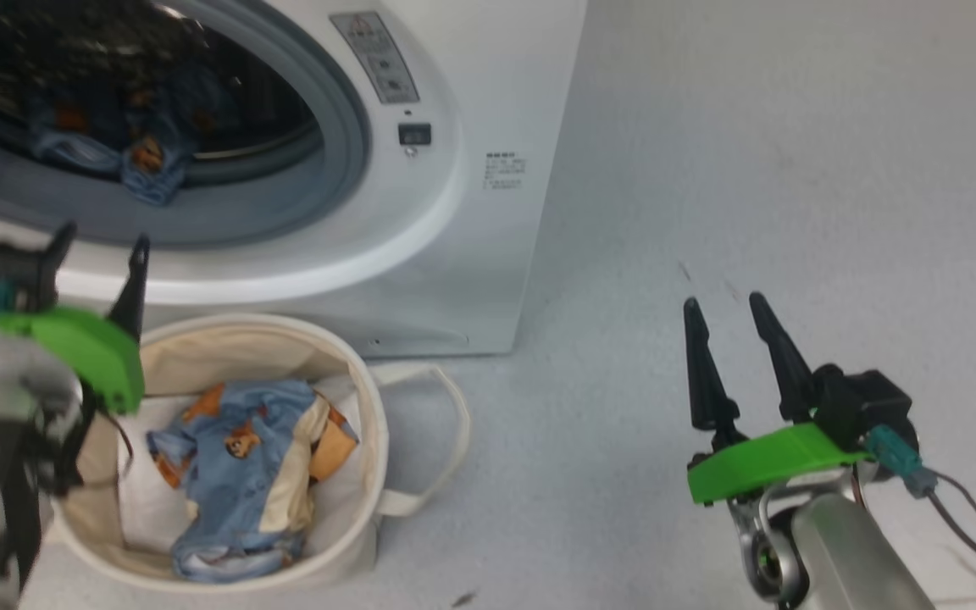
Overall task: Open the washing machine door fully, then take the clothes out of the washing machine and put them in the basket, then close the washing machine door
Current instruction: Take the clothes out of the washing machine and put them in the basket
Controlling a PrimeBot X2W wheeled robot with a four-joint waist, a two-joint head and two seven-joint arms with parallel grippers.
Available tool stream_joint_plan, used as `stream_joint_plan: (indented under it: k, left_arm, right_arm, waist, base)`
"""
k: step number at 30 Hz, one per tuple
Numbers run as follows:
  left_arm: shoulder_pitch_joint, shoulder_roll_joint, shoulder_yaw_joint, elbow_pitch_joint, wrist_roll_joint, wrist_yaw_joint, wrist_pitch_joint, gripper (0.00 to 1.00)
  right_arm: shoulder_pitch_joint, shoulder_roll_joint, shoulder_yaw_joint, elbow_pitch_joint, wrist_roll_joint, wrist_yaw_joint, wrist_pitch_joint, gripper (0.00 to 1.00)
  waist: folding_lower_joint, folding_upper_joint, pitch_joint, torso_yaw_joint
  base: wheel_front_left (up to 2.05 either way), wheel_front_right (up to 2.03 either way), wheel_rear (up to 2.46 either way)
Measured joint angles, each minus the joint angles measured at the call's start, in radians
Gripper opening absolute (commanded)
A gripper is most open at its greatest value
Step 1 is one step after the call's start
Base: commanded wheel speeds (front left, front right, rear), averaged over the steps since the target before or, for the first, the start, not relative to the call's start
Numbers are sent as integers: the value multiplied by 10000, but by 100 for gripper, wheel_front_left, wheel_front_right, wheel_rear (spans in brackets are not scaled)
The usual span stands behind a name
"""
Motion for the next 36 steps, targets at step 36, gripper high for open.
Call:
stream_joint_plan:
  k: [36]
  left_arm:
    - [-8305, -955, -1987, 7231, 2851, 901, 3524, 100]
  right_arm:
    - [-1340, 2, -305, -943, 307, 0, 0, 100]
  waist:
    - [1, 0, 3877, -910]
  base:
    - [0, 0, 0]
